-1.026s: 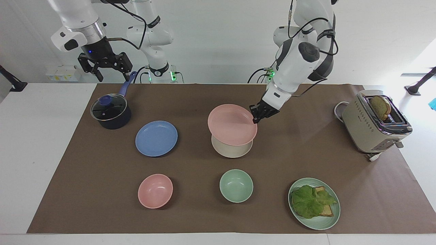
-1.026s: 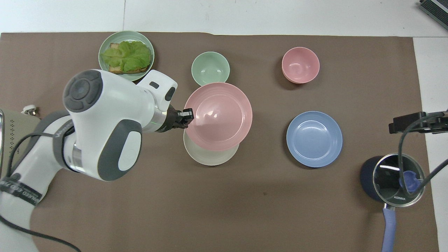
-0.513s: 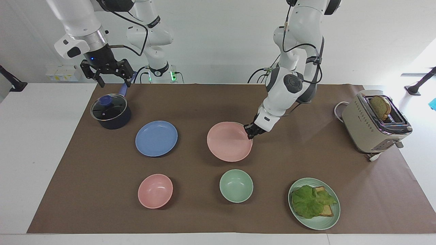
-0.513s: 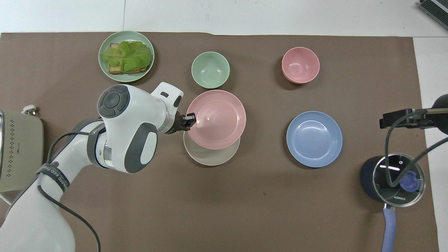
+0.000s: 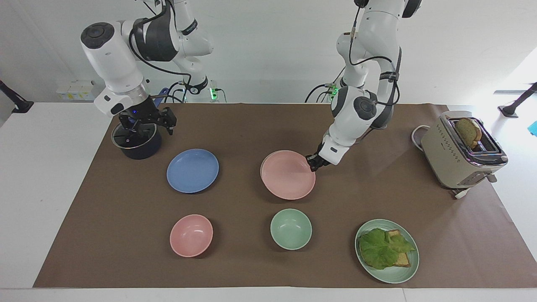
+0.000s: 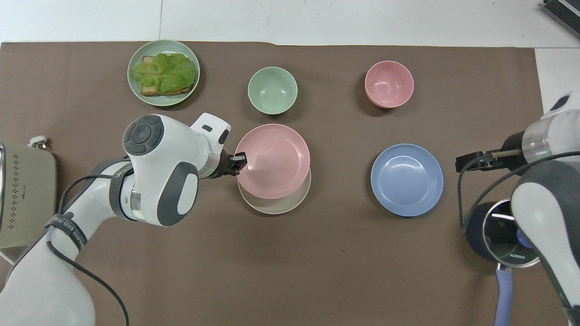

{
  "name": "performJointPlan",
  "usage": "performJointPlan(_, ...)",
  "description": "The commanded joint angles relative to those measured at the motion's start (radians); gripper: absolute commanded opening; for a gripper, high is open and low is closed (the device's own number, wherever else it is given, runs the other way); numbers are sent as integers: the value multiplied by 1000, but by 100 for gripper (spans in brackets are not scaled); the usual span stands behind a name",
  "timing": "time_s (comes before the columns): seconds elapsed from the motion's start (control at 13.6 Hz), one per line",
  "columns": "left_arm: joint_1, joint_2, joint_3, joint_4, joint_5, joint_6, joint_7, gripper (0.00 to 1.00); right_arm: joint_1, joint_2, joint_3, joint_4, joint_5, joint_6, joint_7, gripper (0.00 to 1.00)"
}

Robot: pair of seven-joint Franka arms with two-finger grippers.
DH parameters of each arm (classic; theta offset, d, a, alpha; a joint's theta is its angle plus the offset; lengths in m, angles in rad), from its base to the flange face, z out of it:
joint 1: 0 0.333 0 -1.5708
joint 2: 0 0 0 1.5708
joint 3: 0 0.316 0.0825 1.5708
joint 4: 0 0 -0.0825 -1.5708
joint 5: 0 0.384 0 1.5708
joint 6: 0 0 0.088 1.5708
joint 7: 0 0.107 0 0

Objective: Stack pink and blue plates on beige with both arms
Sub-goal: 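Lower the pink plate onto the beige plate while the right gripper reaches out, then retract the left gripper to rest while the right gripper grasps the blue plate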

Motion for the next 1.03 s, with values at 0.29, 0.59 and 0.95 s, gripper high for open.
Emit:
performJointPlan(0.29,9,-40,3,-32,60,-44,20,100,-40,94,1,-164,25,252,-158,100)
performJointPlan(0.59,61,-86,10,22,88,-143,20,100,-72,135,1,-247,25,379,-212,100)
performJointPlan(0.95,266,-195,10,194,174,-461,256,100,-82,201,2,-285,51,433,-241,100)
